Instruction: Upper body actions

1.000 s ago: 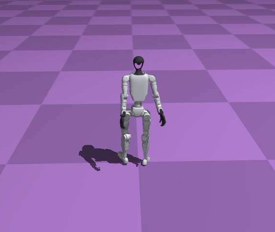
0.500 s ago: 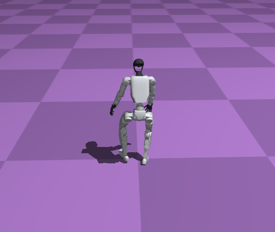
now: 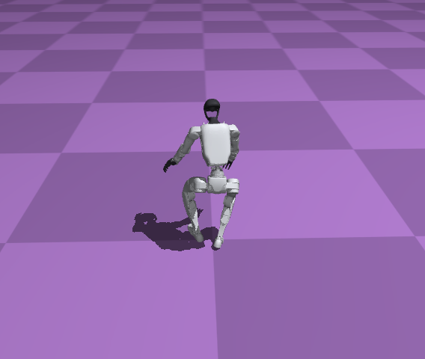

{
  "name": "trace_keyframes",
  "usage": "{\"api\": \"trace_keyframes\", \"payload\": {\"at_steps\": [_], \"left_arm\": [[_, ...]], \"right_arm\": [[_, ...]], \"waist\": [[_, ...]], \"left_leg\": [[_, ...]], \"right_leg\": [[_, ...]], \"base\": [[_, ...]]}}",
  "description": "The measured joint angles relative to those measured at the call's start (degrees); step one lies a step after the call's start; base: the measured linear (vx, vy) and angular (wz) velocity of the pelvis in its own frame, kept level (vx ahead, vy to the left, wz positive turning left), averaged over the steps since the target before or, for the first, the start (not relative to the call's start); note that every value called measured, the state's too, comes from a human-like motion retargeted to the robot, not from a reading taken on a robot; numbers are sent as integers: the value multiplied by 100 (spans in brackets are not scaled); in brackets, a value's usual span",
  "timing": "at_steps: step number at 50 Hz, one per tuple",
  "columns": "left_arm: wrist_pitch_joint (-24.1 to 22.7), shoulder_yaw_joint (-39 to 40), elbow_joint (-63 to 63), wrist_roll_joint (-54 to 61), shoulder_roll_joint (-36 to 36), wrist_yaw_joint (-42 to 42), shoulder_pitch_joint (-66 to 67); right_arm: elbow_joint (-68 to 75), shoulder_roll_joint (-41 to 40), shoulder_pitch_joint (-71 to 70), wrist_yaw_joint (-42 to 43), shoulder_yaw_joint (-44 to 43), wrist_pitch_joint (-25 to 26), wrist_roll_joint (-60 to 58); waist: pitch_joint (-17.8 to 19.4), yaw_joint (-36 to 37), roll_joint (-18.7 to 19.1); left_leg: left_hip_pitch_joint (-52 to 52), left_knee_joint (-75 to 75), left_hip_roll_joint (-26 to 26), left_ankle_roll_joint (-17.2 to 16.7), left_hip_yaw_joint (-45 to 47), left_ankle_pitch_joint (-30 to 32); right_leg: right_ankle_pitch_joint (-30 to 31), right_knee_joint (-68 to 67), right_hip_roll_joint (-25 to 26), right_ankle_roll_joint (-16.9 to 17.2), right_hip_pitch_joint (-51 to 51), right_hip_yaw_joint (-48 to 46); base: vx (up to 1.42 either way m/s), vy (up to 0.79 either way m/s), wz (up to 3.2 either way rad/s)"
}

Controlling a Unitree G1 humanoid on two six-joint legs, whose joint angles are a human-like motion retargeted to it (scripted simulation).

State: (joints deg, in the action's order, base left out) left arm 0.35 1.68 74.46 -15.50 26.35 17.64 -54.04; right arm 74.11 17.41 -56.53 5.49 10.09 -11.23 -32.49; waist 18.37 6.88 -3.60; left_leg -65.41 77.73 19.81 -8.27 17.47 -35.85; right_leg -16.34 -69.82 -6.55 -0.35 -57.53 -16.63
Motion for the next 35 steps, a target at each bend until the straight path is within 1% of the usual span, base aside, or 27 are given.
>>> {"api": "trace_keyframes", "payload": {"at_steps": [3,5,7,10,12,15,17,18,20,22,23,25,27,30,35], "left_arm": [[19,-52,6,-47,64,-317,553],[-4,-77,-59,-118,98,-519,1086],[-32,4,-83,-128,-14,-603,1641],[-118,274,113,48,-500,-680,2630],[-184,478,409,319,-911,-785,3256],[-290,725,844,698,-1389,-945,4187],[-266,1064,1070,766,-1699,-828,4832],[-253,1262,1171,790,-1866,-734,5178],[-224,1669,1416,833,-2145,-717,5919],[-35,1915,1714,870,-2253,-885,6336],[98,1980,1819,900,-2256,-976,6465],[435,2166,1915,996,-2294,-1219,6665],[570,2351,1873,1170,-2362,-1653,6819],[516,2469,1738,1403,-2356,-2153,6880],[425,2297,1311,1307,-2207,-2026,6555]], "right_arm": [[-42,14,577,12,15,-28,-248],[-31,35,1107,126,95,-78,-419],[65,0,1602,227,117,-54,-677],[453,-120,2469,534,-19,223,-948],[805,-218,3093,717,-308,389,-897],[1467,-476,3989,994,-1140,754,-401],[1945,-570,4515,892,-1615,899,247],[2179,-557,4773,745,-1783,952,583],[2329,-450,5451,344,-2017,1207,1181],[2329,-367,5957,218,-2210,1411,1484],[2329,-367,6131,259,-2272,1446,1567],[2329,-399,6399,436,-2388,1448,1641],[2329,-392,6539,578,-2381,1399,1531],[2329,-387,6576,685,-2316,1368,1220],[2329,-448,6255,552,-2160,1247,1075]], "waist": [[-42,-101,37],[-71,-196,40],[-111,-280,2],[-225,-379,-91],[-266,-448,-111],[-273,-554,-105],[-314,-654,-163],[-388,-724,-180],[-680,-851,-180],[-924,-740,-176],[-978,-724,-178],[-957,-747,-185],[-920,-771,-196],[-963,-851,-151],[-1089,-898,-125]], "left_leg": [[607,-870,-106,9,12,317],[1175,-1720,-242,82,77,659],[1745,-2586,-424,203,219,1022],[2756,-4186,-775,438,547,1712],[3512,-5228,-1065,569,738,2113],[4610,-6461,-1488,670,835,2493],[5225,-7074,-1723,785,815,2672],[5473,-7346,-1849,880,738,2735],[5770,-7706,-2046,1006,612,2805],[5824,-7818,-2058,988,776,2829],[5851,-7855,-2076,989,774,2844],[5966,-7912,-2098,973,781,2888],[6046,-7875,-2083,936,765,2877],[6082,-7842,-2075,958,691,2854],[6126,-7750,-2046,932,602,2824]], "right_leg": [[353,942,-39,203,661,121],[690,1836,-86,296,1258,152],[1029,2677,-168,326,1800,148],[1678,4184,-383,383,2731,33],[2028,5029,-533,428,3389,-231],[2398,5989,-714,529,4354,-591],[2573,6439,-766,516,4869,-668],[2644,6637,-753,478,5076,-689],[2782,7039,-669,417,5406,-882],[2710,7064,-705,500,5443,-1034],[2683,7002,-727,487,5402,-863],[2641,6888,-781,490,5427,-777],[2596,6890,-770,486,5557,-936],[2569,6912,-712,495,5661,-950],[2565,6969,-655,478,5809,-1012]], "base": [[11,2,16],[13,0,24],[12,1,22],[17,4,21],[22,8,28],[27,9,39],[43,9,22],[55,11,8],[54,15,-12],[31,11,-35],[17,5,-4],[10,2,21],[6,1,13],[5,2,8],[5,2,14]]}}
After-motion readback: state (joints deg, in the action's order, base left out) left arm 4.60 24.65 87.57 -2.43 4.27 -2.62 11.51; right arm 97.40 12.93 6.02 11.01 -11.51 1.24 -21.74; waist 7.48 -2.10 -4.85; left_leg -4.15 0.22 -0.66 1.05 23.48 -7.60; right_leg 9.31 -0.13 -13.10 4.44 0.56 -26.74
